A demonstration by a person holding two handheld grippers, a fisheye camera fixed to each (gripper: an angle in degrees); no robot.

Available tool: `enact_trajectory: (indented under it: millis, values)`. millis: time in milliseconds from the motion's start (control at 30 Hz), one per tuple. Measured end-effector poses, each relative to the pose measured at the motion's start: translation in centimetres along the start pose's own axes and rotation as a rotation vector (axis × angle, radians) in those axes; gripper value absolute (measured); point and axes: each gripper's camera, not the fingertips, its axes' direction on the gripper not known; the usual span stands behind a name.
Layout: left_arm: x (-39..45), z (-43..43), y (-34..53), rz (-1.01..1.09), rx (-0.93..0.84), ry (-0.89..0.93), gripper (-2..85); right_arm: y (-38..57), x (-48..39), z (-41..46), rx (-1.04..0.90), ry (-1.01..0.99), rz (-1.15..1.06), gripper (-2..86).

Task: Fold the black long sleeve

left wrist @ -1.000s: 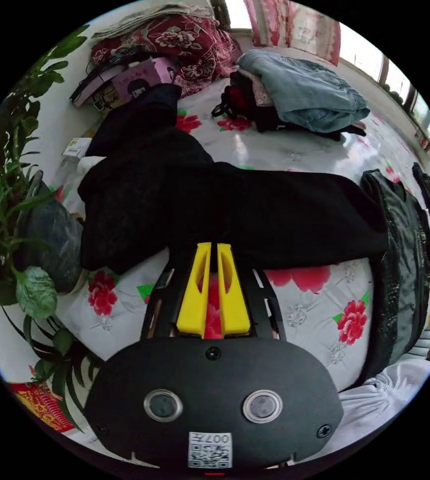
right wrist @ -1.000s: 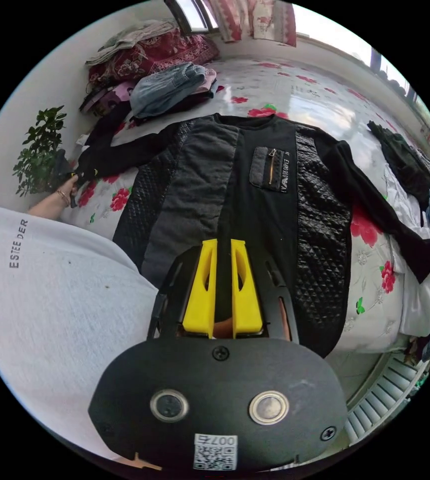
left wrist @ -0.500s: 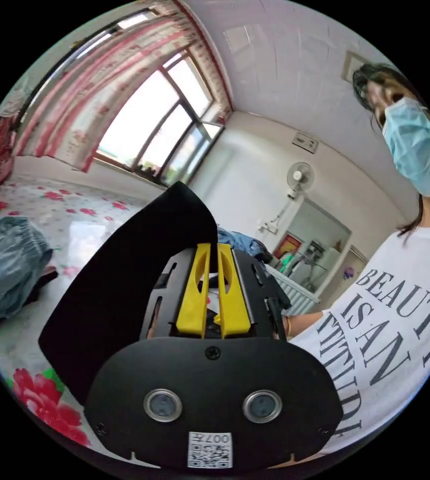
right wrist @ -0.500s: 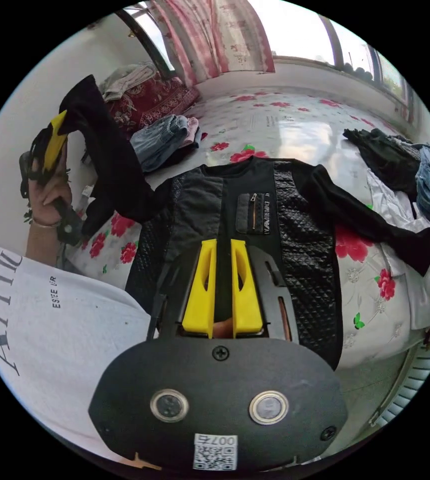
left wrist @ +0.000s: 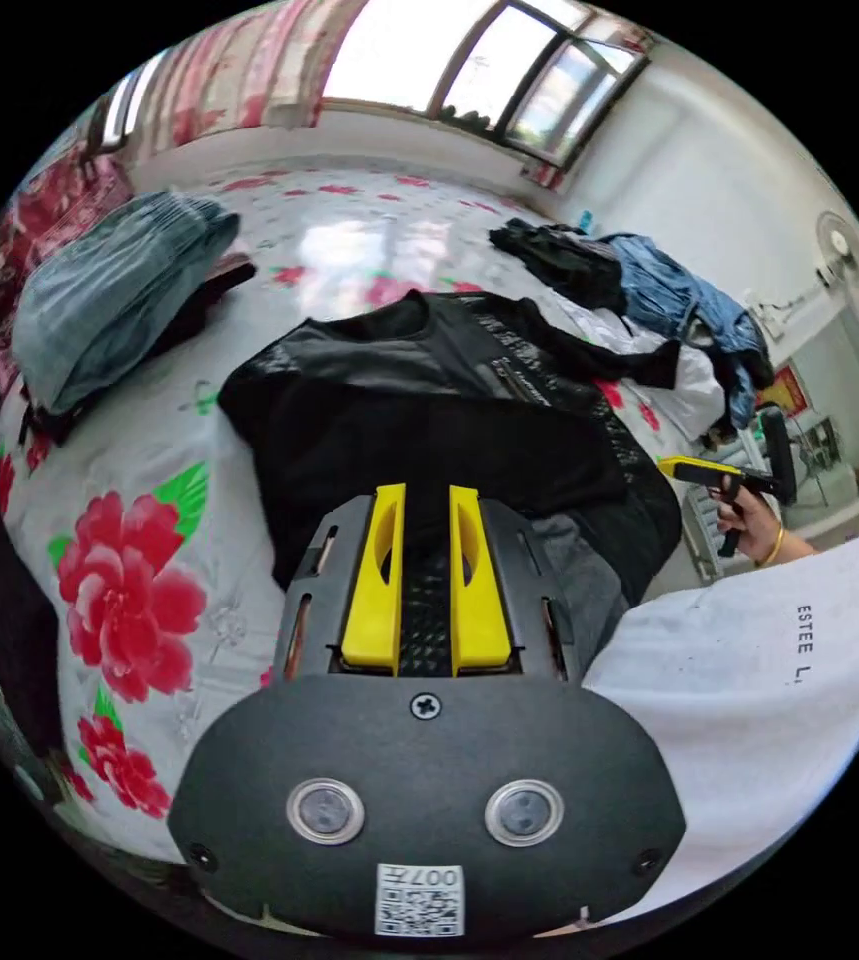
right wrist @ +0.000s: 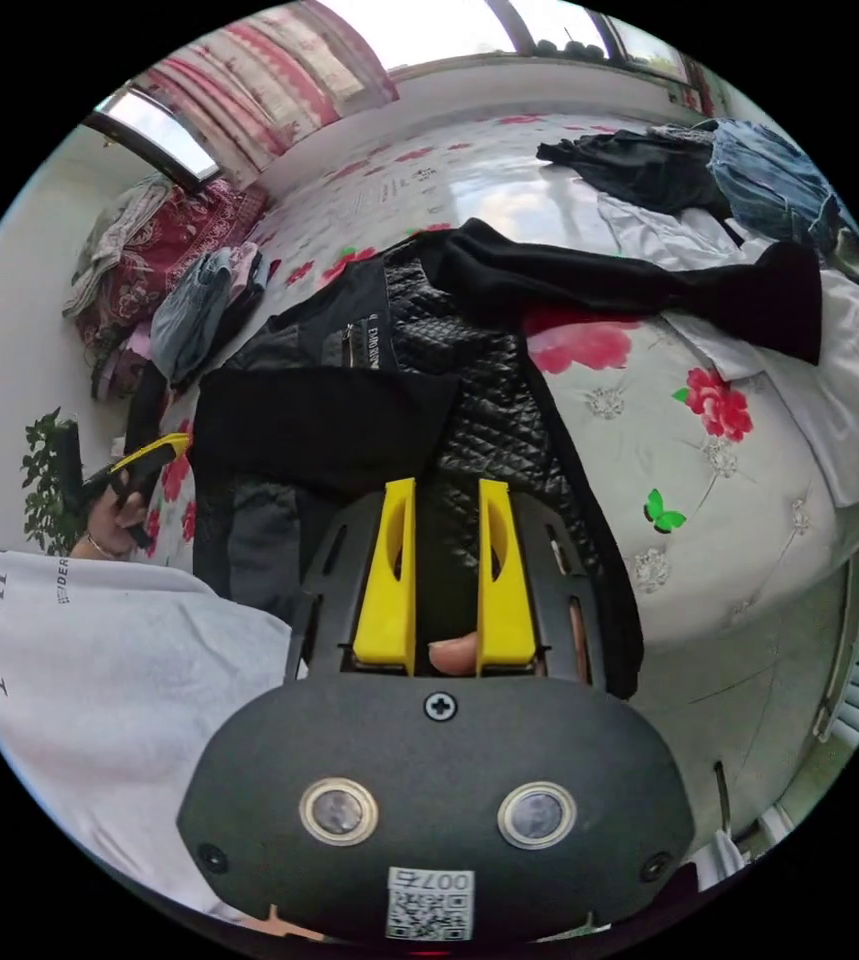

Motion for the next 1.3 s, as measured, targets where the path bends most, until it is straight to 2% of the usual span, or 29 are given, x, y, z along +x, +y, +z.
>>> enact_trajectory:
  millis: [133, 300, 467, 600, 700, 800, 833, 1000, 1067, 1233, 1300]
  values:
    - [-3.1, -1.4, -0.9, -0.145, 0.067, -0.111, 6.8, -5.0, -0.8, 2.8, -0.015, 0.003, -0.063, 7.1]
    - [-4.9, 0.5, -4.6, -0.202, 0.047, -0.115, 7.8, -8.9, -0.8, 6.5, -0.153, 0.112, -0.111, 5.8]
    - [-6.1, 4.6, -9.2, -0.209, -0.072, -0.14, 8.4, -10.1, 0.3, 1.5, -0.122, 0.019, -0.238, 2.3]
    - [-4.5, 4.9, -12.1, -0.17, -0.063, -0.168, 8.3, -10.1, 1.9, -4.2, -0.053, 0.042, -0.252, 2.0]
    - [-1.8, 5.2, -13.2, -0.086, -0.015, -0.285, 8.3, -10.5, 4.9, -6.2, -0.057, 0.059, -0.201, 2.8]
    - [-1.2, 9.2, -13.3, -0.069, -0.16, -0.378, 8.1, -11.1, 9.2, -4.4, -0.128, 0.027, -0.066, 5.0]
    - [-1.4, 9.4, -13.0, -0.088, -0.126, -0.37, 8.0, -11.5, 10.7, -4.4, -0.145, 0.012, -0.034, 5.7]
    - [-2.7, 6.3, -11.7, -0.267, -0.008, -0.363, 6.7, -12.7, 18.5, -12.0, 0.127, 0.028, 0.132, 7.9]
    - [-3.1, 4.8, -10.2, -0.363, 0.037, -0.364, 6.3, -13.8, 23.9, -15.9, 0.247, 0.106, 0.243, 9.0]
    - [-2.0, 4.1, -6.8, -0.396, -0.026, -0.382, 5.3, -15.3, 34.2, -22.0, 0.396, 0.297, 0.508, 10.4]
    - [-1.4, 4.1, -5.4, -0.393, -0.071, -0.401, 4.8, -14.9, 38.0, -23.6, 0.441, 0.298, 0.62, 10.2]
